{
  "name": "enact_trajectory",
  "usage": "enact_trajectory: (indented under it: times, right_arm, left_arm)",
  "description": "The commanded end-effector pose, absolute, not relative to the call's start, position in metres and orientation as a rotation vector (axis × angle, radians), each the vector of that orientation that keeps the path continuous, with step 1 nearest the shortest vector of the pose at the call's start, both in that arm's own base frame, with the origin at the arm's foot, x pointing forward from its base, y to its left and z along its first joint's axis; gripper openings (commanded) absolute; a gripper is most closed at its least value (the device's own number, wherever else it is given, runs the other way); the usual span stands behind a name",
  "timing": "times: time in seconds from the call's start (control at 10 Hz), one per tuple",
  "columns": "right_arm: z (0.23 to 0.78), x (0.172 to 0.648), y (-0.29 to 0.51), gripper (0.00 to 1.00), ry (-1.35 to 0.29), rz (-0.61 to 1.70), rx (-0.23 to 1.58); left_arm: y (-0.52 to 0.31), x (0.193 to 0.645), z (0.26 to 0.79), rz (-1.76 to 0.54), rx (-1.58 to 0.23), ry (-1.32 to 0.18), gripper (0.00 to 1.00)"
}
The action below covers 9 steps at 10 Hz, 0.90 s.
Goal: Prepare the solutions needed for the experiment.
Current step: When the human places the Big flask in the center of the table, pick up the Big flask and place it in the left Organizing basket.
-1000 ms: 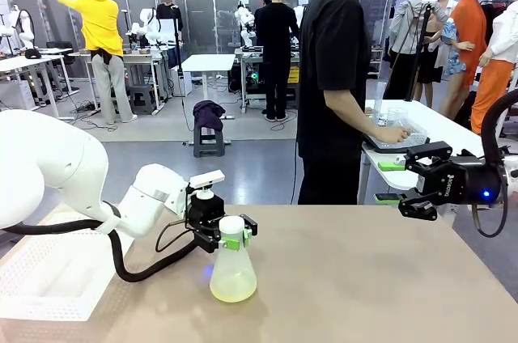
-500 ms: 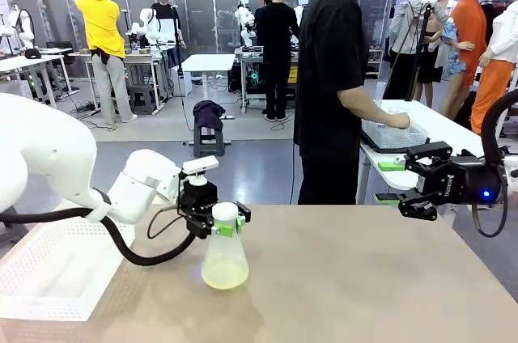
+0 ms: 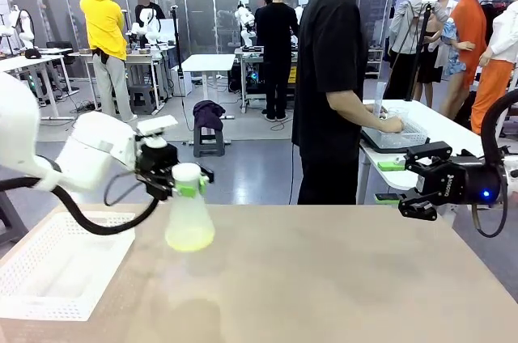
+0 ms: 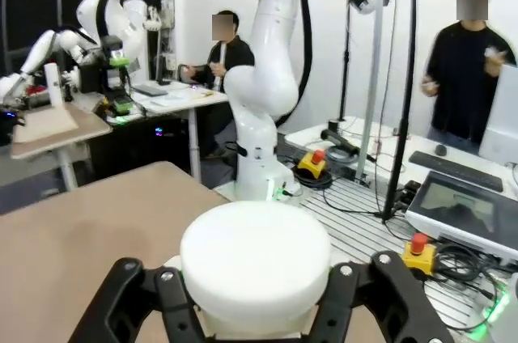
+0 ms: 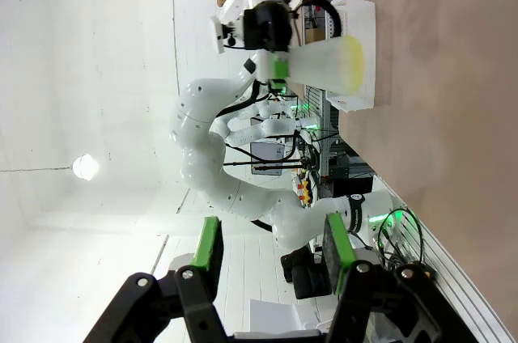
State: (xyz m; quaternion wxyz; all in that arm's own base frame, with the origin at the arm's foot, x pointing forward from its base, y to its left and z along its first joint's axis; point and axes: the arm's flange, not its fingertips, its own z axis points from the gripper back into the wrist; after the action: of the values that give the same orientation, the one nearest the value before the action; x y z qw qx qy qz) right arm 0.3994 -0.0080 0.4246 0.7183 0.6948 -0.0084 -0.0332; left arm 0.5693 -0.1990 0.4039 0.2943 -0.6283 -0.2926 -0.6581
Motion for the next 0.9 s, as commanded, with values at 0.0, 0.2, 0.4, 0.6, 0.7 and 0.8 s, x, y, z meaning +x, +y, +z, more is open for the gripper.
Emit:
enact_trajectory:
  times: [0.0,0.2,0.4,0.6,0.7,0.8]
  right_arm:
    - [0.426,0.399,-0.009,0.64,-0.022,-0.071,1.543]
    - [0.426,0.399,-0.009,0.64,-0.022,-0.071,1.543]
    - [0.426,0.399,-0.009,0.64,-0.022,-0.071,1.543]
    - [0.426,0.399,-0.009,0.64,-0.022,-0.071,1.543]
    - [0.426,0.399,-0.009,0.64,-0.022,-0.071,1.543]
    - [0.426,0.399,-0.009,0.64,-0.022,-0.071,1.543]
  left_arm:
    - [-0.151,0.555,0.443,-1.703,-1.659,-0.942,0.0]
    - [-0.097,0.558,0.465,-1.645,-1.56,-1.056,0.0]
    - [-0.028,0.558,0.466,-1.534,-1.451,-1.19,0.0]
    - [0.032,0.549,0.455,-1.427,-1.352,-1.303,0.0]
    - [0.058,0.541,0.448,-1.394,-1.31,-1.338,0.0]
    - [0.081,0.535,0.438,-1.358,-1.279,-1.352,0.0]
